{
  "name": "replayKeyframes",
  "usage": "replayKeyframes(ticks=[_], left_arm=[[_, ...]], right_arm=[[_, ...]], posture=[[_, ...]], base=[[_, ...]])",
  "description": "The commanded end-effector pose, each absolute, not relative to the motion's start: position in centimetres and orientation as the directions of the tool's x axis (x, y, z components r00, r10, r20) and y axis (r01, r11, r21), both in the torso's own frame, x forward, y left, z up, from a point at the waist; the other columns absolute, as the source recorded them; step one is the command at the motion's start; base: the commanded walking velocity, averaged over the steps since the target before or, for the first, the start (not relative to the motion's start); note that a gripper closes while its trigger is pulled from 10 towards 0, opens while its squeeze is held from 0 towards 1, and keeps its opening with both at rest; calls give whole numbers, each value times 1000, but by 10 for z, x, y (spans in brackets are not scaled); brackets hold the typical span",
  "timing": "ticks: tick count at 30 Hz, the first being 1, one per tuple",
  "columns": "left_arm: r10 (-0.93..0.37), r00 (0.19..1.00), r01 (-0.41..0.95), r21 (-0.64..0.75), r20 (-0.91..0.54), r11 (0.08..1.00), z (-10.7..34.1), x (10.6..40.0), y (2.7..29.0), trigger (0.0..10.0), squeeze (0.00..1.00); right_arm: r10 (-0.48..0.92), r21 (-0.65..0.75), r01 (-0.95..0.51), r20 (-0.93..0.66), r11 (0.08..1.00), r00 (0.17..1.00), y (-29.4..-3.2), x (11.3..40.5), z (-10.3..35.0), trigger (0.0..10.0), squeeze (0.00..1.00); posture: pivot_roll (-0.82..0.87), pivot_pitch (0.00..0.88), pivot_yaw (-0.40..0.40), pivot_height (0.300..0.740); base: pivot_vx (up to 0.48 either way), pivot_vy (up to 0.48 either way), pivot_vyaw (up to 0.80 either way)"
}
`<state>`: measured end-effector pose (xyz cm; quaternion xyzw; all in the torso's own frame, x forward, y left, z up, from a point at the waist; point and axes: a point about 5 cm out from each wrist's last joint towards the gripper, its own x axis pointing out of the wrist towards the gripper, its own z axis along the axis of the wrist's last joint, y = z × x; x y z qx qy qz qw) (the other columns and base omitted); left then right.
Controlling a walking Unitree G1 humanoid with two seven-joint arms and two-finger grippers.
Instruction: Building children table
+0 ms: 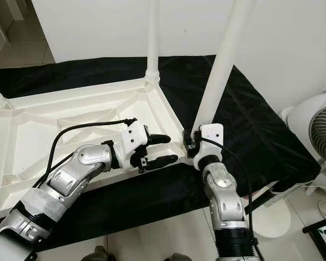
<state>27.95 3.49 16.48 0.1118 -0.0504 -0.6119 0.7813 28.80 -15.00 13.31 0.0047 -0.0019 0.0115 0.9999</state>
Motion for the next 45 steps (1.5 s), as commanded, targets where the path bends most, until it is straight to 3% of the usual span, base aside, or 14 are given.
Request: replayKeyframes(ticks=[1,3,7,12,13,23,24,25,26,34,45], left_arm=[[-987,133,966,234,-90,108,163,272,33,10000,0],[-987,136,966,235,-89,112,164,273,33,10000,0],[-987,140,965,236,-81,118,166,274,33,10000,0],[-987,141,964,240,-82,118,165,274,32,10000,0],[-987,142,963,242,-81,119,166,275,32,10000,0],[-987,139,963,244,-80,116,167,274,32,10000,0],[-987,140,963,244,-79,116,167,274,32,10000,0],[-987,140,963,244,-79,116,167,274,32,10000,0],[-987,141,963,244,-79,118,167,274,31,10000,0],[-987,143,962,245,-78,120,167,275,31,10000,0],[-987,143,961,247,-76,121,168,276,31,10000,0]], right_arm=[[-21,13,22,-29,1000,999,-150,286,128,10000,0],[-160,50,163,-64,985,985,-139,282,124,10000,0],[-161,85,166,-65,982,985,-122,283,129,10000,0],[-147,89,151,-49,985,988,-124,283,135,10000,0],[-132,104,135,-39,985,991,-124,282,137,10000,1000],[-98,108,99,-12,989,995,-126,276,142,10000,1000],[-82,100,82,-11,992,997,-129,274,141,10000,898],[-82,100,82,-11,992,997,-129,274,141,10000,898],[-54,86,55,-6,995,999,-134,271,140,10000,0],[125,-2,-125,35,992,991,-159,265,145,10000,0],[397,-171,-398,-39,901,917,-179,280,142,10000,0]], posture=[[-40,0,-14,740],[-36,0,-14,740],[-39,0,-12,740],[-42,0,-10,740],[-43,0,-8,740],[-46,0,-11,740],[-45,0,-13,740],[-45,0,-13,740],[-44,0,-14,740],[-46,0,-13,740],[-35,0,-15,740]], base=[[0,0,0],[0,0,0],[0,0,0],[0,0,0],[0,0,0],[0,0,0],[0,0,0],[0,0,0],[0,0,0],[0,0,0],[0,0,0]])
